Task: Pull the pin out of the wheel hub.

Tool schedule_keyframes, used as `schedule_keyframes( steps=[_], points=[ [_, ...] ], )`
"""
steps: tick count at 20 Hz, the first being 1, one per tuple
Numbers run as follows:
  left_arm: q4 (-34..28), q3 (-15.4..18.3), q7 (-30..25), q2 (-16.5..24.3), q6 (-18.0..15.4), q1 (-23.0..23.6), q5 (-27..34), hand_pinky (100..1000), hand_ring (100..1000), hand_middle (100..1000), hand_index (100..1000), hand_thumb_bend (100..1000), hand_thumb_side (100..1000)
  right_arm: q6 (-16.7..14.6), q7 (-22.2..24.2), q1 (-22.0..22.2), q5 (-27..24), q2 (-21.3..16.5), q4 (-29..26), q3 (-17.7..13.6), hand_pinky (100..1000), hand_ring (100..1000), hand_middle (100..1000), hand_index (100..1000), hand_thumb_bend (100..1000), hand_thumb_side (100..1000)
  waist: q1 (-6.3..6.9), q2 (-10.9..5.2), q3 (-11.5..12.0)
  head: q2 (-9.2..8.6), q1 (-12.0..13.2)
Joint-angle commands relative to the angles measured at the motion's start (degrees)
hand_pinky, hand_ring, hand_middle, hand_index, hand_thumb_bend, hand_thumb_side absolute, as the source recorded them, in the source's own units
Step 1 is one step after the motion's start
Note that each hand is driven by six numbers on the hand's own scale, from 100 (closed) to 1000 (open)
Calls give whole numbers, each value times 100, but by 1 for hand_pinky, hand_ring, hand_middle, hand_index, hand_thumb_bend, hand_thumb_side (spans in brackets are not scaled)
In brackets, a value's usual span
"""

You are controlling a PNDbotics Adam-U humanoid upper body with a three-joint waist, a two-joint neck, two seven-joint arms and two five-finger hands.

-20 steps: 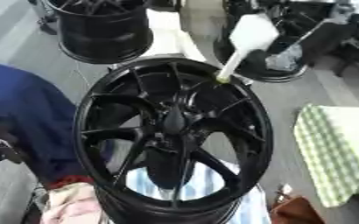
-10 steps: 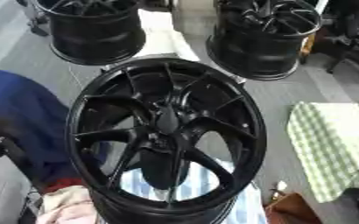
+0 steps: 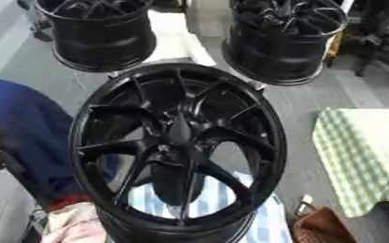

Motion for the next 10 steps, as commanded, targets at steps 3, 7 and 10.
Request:
schedule_keyframes(
  steps=[3, 7, 10],
  points=[
    [-99, 21, -2, 84, 12, -63, 50, 544, 482, 591, 775, 100, 888, -229, 244, -177, 399, 352, -1389, 424, 742, 664, 690, 834, 100, 437, 19, -63, 13, -14, -42],
    [-108, 8, -17, 77, 13, -69, 70, 544, 488, 591, 774, 100, 886, -172, 904, -315, 913, 623, -2314, 942, 745, 668, 694, 834, 100, 449, 34, -64, 22, -14, -36],
    [-105, -9, -36, 74, 14, -65, 72, 543, 482, 590, 772, 100, 887, -135, 1533, -496, 1165, 725, -2844, 1311, 749, 680, 708, 838, 100, 450, 42, -66, 30, -14, -40]
  ],
)
